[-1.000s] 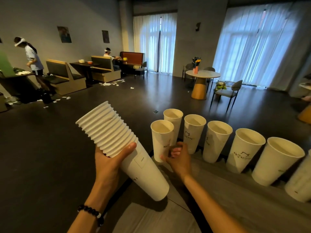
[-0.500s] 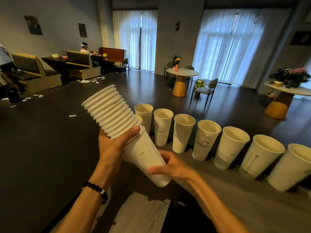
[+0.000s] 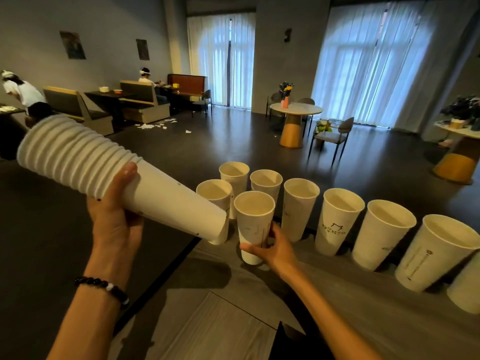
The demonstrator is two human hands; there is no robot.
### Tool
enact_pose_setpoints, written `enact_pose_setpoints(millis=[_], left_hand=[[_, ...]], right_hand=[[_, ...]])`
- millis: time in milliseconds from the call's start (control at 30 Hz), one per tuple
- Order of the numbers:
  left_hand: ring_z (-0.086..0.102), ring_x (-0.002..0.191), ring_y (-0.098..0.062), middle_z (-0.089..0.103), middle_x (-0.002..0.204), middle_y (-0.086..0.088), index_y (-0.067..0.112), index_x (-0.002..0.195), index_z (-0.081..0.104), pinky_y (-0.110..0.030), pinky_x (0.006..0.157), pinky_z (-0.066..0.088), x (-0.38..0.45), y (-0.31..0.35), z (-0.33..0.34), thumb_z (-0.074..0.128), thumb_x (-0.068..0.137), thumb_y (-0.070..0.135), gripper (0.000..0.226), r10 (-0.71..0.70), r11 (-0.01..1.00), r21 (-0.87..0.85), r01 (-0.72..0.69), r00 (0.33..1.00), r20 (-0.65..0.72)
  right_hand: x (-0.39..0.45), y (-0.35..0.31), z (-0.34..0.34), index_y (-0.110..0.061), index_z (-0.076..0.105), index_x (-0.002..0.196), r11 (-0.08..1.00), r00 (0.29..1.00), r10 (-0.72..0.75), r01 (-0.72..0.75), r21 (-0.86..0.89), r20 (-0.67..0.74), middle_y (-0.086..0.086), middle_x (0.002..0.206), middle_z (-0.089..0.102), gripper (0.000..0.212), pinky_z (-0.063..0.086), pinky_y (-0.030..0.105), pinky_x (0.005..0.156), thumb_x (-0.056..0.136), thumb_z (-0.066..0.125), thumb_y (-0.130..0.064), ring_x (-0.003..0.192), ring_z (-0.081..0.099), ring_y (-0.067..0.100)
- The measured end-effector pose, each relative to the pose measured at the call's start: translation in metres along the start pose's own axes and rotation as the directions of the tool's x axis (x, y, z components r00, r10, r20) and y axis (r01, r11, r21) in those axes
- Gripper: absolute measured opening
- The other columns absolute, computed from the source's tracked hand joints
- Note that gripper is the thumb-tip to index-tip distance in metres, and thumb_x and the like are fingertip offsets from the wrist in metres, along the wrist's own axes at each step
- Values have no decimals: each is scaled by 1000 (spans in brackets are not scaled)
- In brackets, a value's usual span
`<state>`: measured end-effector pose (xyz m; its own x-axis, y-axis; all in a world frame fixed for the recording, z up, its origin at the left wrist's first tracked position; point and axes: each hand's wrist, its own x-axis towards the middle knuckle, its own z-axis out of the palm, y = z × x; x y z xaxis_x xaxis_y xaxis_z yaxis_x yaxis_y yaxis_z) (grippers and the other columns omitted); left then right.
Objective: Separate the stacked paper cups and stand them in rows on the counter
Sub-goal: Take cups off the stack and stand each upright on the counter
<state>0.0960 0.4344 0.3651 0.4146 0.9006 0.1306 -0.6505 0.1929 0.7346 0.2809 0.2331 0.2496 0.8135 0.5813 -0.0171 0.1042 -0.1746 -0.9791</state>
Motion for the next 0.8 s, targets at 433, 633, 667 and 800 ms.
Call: enact_pose_setpoints(millis=[433, 633, 667, 800], left_hand=[[66, 116, -24, 67, 126, -5, 30, 130, 55, -51, 89, 57, -44, -46, 15, 97, 40, 37, 99, -241, 970, 68, 233, 955, 172], [65, 113, -22, 68, 121, -3, 31, 128, 55, -47, 87, 56, -89, -72, 31, 98, 19, 52, 119, -356, 933, 130, 334, 909, 217], [64, 115, -24, 67, 123, -5, 30, 129, 54, -49, 89, 56, -95, -74, 32, 98, 19, 51, 121, -367, 929, 138, 344, 905, 214], [65, 114, -24, 69, 120, -3, 29, 127, 57, -44, 84, 57, -104, -75, 27, 98, 17, 49, 119, -366, 929, 135, 344, 909, 198]], right_hand=[[-25, 11, -10, -20, 62, 102, 997, 986, 26, -38, -70, -167, 2, 95, 67, 33, 55, 26, 72, 76, 80, -29, 88, 66, 22], [-77, -29, -40, -27, 57, 116, 947, 864, 215, -298, 119, 455, 0, 108, 71, 59, 53, 33, 88, 78, 55, -73, 102, 66, 19], [-81, -28, -41, -24, 53, 122, 937, 836, 218, -324, 132, 503, 6, 112, 71, 72, 54, 38, 92, 70, 67, -72, 104, 67, 25], [-91, -23, -39, -20, 59, 113, 963, 823, 235, -270, -8, 517, 0, 99, 74, 96, 58, 29, 79, 41, 78, -80, 91, 71, 15]])
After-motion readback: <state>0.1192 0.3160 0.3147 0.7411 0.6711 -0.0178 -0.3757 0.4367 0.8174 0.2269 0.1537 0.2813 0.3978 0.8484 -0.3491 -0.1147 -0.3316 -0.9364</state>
